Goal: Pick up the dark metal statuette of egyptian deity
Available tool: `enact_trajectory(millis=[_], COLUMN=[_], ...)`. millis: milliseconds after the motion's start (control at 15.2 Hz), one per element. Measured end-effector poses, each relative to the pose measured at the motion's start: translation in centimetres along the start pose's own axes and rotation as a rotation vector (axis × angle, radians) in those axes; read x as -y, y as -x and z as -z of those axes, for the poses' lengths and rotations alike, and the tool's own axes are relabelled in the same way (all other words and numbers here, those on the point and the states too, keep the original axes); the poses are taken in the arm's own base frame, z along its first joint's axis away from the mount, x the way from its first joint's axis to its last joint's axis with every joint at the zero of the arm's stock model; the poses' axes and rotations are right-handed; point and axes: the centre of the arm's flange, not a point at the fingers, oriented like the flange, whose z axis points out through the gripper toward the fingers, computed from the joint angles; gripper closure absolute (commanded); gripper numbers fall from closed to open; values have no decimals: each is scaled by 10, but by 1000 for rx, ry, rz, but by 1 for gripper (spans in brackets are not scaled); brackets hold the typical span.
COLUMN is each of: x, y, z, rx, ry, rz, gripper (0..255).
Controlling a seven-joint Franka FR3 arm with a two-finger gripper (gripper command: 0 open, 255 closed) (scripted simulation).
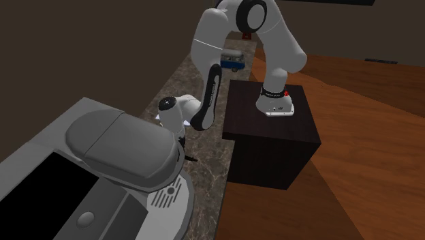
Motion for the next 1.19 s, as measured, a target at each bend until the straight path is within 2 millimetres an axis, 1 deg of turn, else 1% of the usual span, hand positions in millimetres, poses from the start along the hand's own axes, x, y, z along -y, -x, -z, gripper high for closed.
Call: enact_trajectory(millis=[198,330,1122,1188], x=[-2,-3,-1,-1], y=[2,3,6,5], z=[2,9,72,75], rx=[0,2,3,2], ry=[0,2,2,2], rz=[-1,-1,-2,-1], gripper=[255,255,255,255])
